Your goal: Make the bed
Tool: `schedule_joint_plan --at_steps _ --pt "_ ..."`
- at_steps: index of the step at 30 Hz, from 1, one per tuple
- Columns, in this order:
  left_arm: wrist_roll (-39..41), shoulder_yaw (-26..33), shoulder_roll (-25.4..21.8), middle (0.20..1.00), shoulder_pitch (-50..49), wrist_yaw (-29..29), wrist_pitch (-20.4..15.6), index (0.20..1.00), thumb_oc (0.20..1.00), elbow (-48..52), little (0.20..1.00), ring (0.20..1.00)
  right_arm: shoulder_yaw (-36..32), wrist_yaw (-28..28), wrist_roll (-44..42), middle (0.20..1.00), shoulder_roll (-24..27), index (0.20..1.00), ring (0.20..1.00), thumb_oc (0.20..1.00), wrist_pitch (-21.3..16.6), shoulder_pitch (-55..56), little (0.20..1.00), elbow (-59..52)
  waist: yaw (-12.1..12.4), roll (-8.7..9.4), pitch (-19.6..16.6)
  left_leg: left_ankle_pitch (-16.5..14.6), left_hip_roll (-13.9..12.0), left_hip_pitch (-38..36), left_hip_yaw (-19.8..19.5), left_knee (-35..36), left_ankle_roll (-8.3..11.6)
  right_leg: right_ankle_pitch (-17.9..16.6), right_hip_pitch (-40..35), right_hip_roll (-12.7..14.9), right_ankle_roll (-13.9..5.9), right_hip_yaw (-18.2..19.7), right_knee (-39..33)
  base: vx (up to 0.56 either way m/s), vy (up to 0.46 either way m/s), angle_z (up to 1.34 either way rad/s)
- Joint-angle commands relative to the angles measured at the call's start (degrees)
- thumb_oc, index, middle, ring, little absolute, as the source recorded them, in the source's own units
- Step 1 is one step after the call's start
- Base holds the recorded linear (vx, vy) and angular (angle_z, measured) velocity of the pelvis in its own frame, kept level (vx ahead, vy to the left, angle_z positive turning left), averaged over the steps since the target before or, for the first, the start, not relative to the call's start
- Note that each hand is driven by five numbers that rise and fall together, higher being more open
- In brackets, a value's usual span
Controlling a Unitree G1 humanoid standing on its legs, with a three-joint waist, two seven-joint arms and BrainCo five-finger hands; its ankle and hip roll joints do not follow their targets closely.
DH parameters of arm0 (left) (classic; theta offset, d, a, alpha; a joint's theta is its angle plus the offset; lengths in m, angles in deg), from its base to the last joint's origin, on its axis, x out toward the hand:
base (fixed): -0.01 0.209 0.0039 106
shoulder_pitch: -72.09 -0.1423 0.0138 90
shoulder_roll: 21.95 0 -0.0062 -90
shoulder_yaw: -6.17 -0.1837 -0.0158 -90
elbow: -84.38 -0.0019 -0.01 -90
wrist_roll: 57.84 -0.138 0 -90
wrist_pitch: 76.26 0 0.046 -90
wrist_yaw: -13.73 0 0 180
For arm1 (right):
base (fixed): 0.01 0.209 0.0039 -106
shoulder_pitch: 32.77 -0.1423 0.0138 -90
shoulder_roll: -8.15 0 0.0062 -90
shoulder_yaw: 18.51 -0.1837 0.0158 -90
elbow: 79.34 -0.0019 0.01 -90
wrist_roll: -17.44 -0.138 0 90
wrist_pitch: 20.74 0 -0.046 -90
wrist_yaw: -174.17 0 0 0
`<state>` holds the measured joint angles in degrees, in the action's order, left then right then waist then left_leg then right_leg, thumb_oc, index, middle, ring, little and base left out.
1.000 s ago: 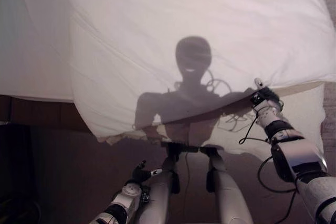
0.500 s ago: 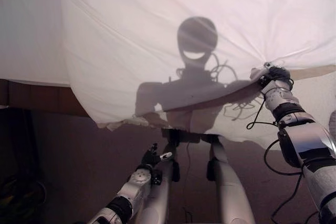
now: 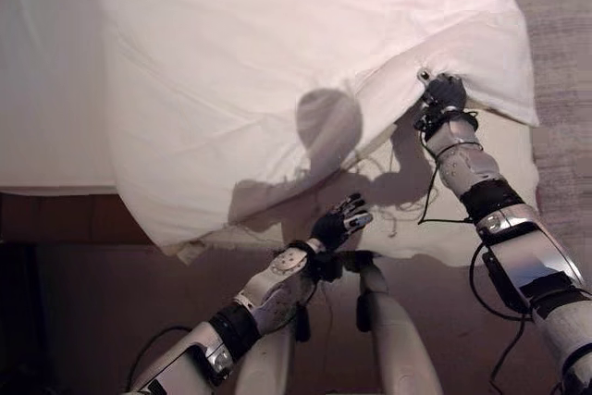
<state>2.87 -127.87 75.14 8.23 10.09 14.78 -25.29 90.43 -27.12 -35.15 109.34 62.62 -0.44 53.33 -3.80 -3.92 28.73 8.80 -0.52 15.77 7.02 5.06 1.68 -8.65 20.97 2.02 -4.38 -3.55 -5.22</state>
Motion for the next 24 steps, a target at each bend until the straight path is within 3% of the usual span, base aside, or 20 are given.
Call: schedule_joint_plan --at_steps 1,6,12,16,24 --pt "8.9 -2.0 4.3 1.000 -0.2 -1.0 -0.1 1.000 1.000 -3.0 1.000 1.000 0.2 0.8 0.6 0.200 -0.1 0.200 0.200 0.200 -4.5 -1.5 0.200 -5.5 0.4 3.69 -5.0 -4.0 1.4 -2.1 1.8 -0.1 1.60 0.8 -2.6 2.3 -4.34 -0.5 3.6 -0.02 -0.005 -0.24" --pt "14.6 0.3 8.1 1.000 2.1 -3.5 -1.6 1.000 1.000 -4.7 1.000 1.000 0.4 0.3 0.7 0.200 -1.6 0.200 0.200 0.200 -4.4 2.0 0.200 -8.0 0.2 4.36 -5.9 -4.4 1.2 -3.4 2.1 -0.1 1.55 1.0 -3.9 2.2 -4.42 -0.6 3.5 -0.02 -0.017 -0.14" --pt "19.9 11.5 11.7 1.000 8.1 -10.5 -11.1 1.000 1.000 -5.3 1.000 1.000 -2.1 -1.6 2.1 0.200 -3.3 0.200 0.200 0.200 -5.0 10.1 0.200 -12.9 0.4 5.02 -7.1 -3.8 1.2 -3.7 1.1 -0.1 2.07 1.1 -5.0 2.4 -4.21 -2.5 3.1 -0.04 -0.050 0.03" --pt "21.1 17.7 12.5 1.000 11.7 -14.0 -15.5 1.000 1.000 -4.3 1.000 1.000 -3.7 -3.0 3.1 0.200 -5.0 0.200 0.200 0.200 -5.4 13.8 0.200 -14.9 0.9 5.24 -7.4 -3.7 0.9 -4.0 0.3 -0.1 2.41 1.7 -5.6 2.3 -3.89 -3.7 3.6 -0.04 -0.053 0.19" --pt "19.6 23.1 11.3 1.000 14.1 -17.5 -19.2 1.000 1.000 -3.2 1.000 1.000 -5.4 -3.9 4.0 0.200 -6.6 0.200 0.200 0.200 -5.1 18.6 0.200 -16.0 1.6 5.80 -8.0 -3.1 0.6 -4.5 -1.0 -0.1 2.81 2.2 -6.7 2.3 -3.35 -5.7 4.3 -0.03 -0.042 0.12"
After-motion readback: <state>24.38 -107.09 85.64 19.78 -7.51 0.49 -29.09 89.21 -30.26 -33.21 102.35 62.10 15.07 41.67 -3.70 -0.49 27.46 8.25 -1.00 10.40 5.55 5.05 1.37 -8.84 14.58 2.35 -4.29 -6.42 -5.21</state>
